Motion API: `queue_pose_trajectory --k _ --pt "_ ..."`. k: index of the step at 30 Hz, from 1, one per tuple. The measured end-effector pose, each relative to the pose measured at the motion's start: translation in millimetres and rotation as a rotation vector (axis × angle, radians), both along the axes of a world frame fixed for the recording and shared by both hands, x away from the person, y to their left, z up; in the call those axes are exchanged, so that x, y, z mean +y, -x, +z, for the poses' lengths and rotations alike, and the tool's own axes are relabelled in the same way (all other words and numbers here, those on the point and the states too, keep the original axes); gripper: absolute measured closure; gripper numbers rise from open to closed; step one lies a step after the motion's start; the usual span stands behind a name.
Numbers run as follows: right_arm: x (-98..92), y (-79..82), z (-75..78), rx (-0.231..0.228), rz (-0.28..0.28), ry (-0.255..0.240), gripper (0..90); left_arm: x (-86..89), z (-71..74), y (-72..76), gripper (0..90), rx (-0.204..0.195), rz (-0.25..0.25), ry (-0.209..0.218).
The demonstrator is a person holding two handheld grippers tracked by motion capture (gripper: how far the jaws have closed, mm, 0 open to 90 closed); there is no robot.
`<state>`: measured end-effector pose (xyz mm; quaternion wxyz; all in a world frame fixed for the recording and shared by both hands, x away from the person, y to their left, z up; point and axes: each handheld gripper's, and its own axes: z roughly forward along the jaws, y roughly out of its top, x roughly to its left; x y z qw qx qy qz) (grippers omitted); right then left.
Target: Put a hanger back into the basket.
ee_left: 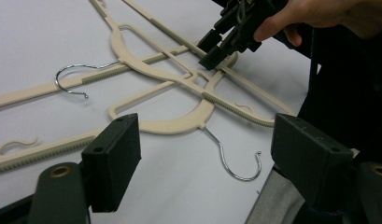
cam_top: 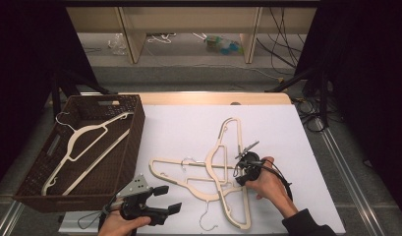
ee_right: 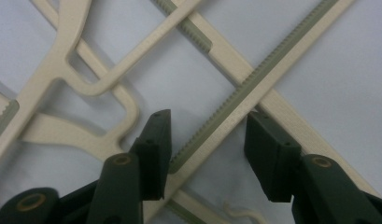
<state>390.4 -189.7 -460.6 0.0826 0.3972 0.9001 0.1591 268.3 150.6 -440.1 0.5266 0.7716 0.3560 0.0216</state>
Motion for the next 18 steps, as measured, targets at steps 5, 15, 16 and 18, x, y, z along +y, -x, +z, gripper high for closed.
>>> queue_pose_trajectory --k 5,15,16,18 --pt "-0.3 -0.3 0.8 0.012 0.008 -0.009 64.7 -0.4 -0.4 0.3 24.0 0.005 -0.001 0.004" --pt "-0.5 -7.0 2.9 0.021 0.056 -0.002 78.5 1.5 -1.0 -1.8 24.1 0.001 0.007 -0.001" --pt "0.6 -7.3 3.5 0.027 0.079 0.005 78.6 1.9 -1.1 -2.5 24.2 -0.011 -0.002 -0.009" --pt "2.3 -7.3 5.0 0.016 0.101 0.017 78.7 1.1 -1.7 -2.2 24.4 -0.017 0.006 -0.022"
